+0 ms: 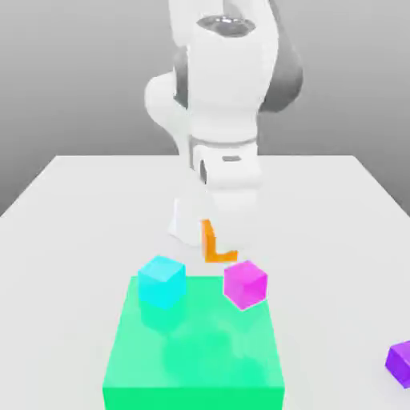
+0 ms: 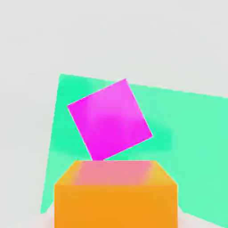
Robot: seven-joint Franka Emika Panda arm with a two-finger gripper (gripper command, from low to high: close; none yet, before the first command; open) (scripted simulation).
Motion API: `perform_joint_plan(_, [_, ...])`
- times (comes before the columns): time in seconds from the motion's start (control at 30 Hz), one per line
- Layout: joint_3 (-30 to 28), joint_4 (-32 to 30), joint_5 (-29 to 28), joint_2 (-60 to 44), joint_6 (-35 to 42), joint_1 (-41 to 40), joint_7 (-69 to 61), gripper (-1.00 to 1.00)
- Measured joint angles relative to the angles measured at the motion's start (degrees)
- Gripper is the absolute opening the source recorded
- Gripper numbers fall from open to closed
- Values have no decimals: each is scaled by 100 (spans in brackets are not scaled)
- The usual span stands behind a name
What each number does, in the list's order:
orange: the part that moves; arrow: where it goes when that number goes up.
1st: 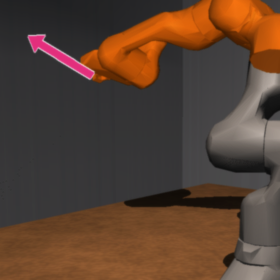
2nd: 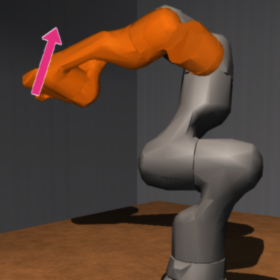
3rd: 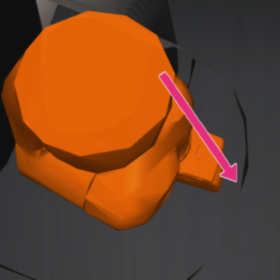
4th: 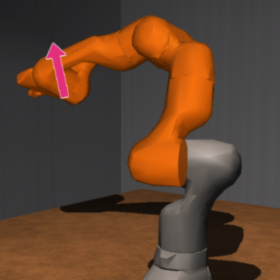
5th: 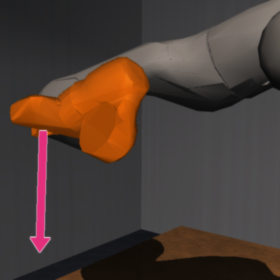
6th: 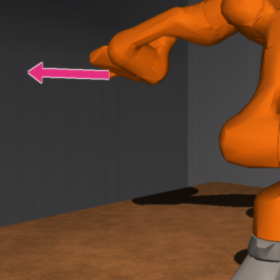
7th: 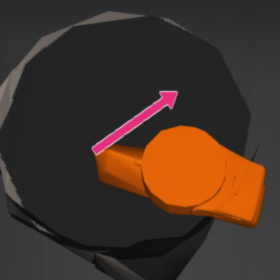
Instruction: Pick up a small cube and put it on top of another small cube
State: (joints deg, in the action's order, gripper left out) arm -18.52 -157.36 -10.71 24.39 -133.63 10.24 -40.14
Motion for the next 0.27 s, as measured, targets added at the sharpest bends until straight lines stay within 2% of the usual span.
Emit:
perform_joint_plan(0.17, [-257, -258, 37, -652, -896, -115, -13, -100])
perform_joint_plan(0.2, [-278, -294, 45, -748, -1028, -111, -24, 100])
perform_joint_plan(0.27, [-278, -294, 45, -748, -1028, -111, -24, 100])
